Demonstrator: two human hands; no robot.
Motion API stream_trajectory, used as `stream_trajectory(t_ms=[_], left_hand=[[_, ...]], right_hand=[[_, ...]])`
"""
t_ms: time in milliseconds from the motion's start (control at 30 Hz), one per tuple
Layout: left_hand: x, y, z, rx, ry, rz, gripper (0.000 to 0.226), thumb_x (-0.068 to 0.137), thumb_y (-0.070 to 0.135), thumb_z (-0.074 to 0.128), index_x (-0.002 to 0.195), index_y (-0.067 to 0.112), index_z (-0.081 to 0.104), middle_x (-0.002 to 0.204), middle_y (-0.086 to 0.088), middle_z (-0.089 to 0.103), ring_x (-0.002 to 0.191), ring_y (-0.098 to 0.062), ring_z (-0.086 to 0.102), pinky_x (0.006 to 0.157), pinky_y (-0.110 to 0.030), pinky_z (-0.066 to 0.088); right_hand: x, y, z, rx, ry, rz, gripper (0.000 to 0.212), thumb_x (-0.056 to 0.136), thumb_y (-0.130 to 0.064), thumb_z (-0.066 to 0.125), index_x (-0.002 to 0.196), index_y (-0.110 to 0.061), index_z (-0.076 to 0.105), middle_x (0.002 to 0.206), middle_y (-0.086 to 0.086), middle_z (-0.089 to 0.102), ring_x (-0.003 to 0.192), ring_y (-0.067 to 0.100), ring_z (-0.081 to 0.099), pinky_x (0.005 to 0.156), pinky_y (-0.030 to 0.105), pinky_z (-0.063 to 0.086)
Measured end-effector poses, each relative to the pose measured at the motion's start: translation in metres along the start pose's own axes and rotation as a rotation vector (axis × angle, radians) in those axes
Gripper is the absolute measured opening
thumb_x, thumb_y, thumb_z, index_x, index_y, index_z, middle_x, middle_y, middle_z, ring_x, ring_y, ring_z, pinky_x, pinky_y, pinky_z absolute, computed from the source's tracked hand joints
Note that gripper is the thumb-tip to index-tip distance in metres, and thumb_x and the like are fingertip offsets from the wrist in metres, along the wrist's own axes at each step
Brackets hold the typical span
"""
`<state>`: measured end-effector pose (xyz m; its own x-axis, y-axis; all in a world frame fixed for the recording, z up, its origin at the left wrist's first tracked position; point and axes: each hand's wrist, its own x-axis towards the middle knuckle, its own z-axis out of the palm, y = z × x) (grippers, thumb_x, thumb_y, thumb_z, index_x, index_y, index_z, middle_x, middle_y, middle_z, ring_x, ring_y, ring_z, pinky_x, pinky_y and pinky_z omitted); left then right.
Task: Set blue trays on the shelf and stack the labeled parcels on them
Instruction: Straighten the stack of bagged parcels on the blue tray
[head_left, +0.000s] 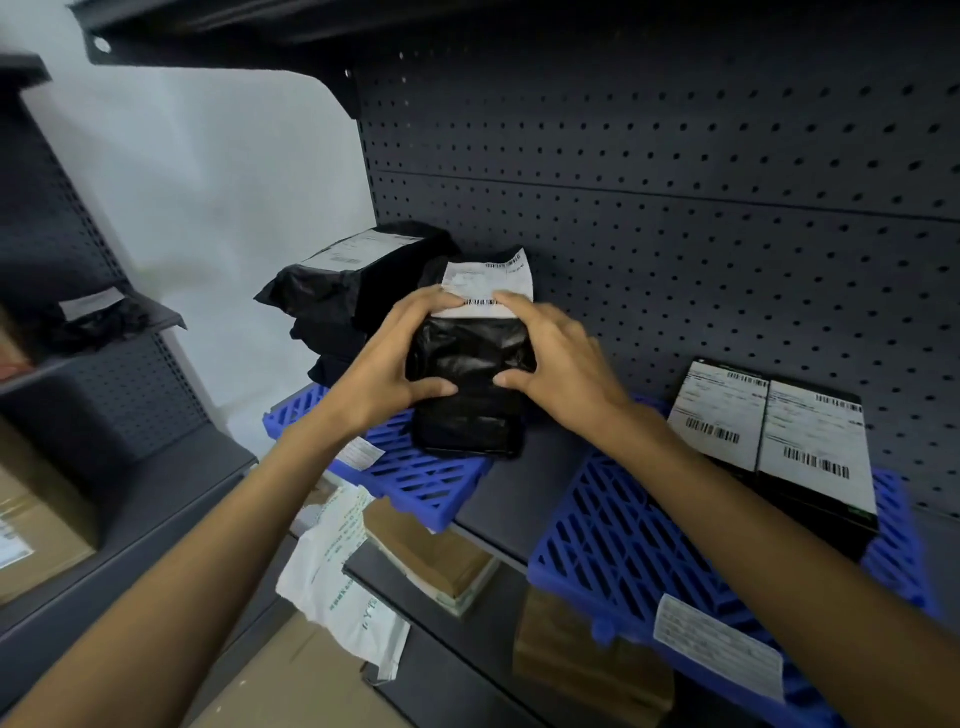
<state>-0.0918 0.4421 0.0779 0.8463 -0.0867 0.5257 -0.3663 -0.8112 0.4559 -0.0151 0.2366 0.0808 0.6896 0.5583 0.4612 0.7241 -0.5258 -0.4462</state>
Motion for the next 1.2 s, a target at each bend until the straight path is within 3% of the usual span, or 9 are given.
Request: stream_trajectory(t_ms=[167,300,433,533,667,867,1200], left_hand=[[-0.015,-0.007,0.011,0.065,0.022,-0.018,0.083,0.079,0.015,0.08,0.145,0.032,0.033,0.157,0.006,0.017,0.146,-0.003,0.019,0.113,-0.012,0.022],[-0.022,0.002,0.016,0.23,0.089,0.0,0.082,0.081,0.009,0.076,0.145,0.034,0.03,0.162,0.002,0.003,0.147,-0.018,0.02,0.108,-0.028,0.033],[-0.041,0.012,0.032,0.54,0.175,0.008,0.104,0.074,0.022,0.084,0.155,0.025,0.019,0.164,-0.004,-0.003,0.152,-0.03,0.001,0.118,-0.048,0.024],[-0.05,0.012,0.046,0.669,0.15,-0.033,0.119,0.068,0.038,0.085,0.157,0.022,0.008,0.165,-0.006,-0.003,0.151,-0.032,-0.009,0.121,-0.056,0.011],[-0.044,0.004,0.049,0.751,0.165,-0.065,0.123,0.064,0.034,0.087,0.157,0.02,0.007,0.165,-0.008,0.0,0.151,-0.031,-0.01,0.122,-0.049,-0.004],[-0.035,-0.018,0.041,0.792,0.171,-0.017,0.123,0.065,0.032,0.088,0.157,0.02,0.008,0.164,-0.009,0.004,0.151,-0.032,-0.008,0.121,-0.047,-0.009],[-0.024,-0.062,0.013,0.835,0.128,0.142,0.124,0.063,0.044,0.086,0.157,0.018,0.009,0.162,-0.013,0.014,0.151,-0.035,-0.001,0.119,-0.048,-0.011]], right_hand=[[-0.019,-0.001,0.019,-0.013,-0.022,-0.034,0.097,0.086,-0.019,0.073,0.153,-0.041,0.007,0.149,0.001,0.038,0.124,0.028,0.052,0.092,0.045,0.044],[-0.026,-0.002,0.019,-0.066,-0.024,-0.06,0.113,0.085,-0.016,0.074,0.152,-0.043,-0.012,0.156,0.003,0.029,0.11,0.033,0.062,0.085,0.048,0.055],[-0.043,0.0,0.024,-0.172,-0.06,-0.082,0.126,0.079,-0.021,0.081,0.147,-0.049,-0.021,0.163,0.006,0.008,0.097,0.034,0.066,0.074,0.046,0.059],[-0.044,0.0,0.034,-0.16,-0.051,-0.061,0.135,0.07,-0.021,0.087,0.147,-0.05,-0.021,0.163,0.006,0.004,0.095,0.035,0.067,0.072,0.046,0.059],[-0.036,-0.002,0.048,-0.113,-0.005,-0.036,0.137,0.069,-0.012,0.087,0.149,-0.049,-0.018,0.162,0.009,0.009,0.086,0.032,0.068,0.069,0.045,0.06],[-0.024,-0.007,0.067,-0.111,0.058,0.009,0.136,0.069,-0.006,0.086,0.149,-0.05,-0.014,0.16,0.009,0.016,0.081,0.03,0.068,0.065,0.042,0.057],[-0.008,-0.039,0.095,-0.103,0.119,0.156,0.135,0.072,0.001,0.082,0.146,-0.056,-0.015,0.161,0.003,0.011,0.095,0.037,0.065,0.067,0.045,0.05]])
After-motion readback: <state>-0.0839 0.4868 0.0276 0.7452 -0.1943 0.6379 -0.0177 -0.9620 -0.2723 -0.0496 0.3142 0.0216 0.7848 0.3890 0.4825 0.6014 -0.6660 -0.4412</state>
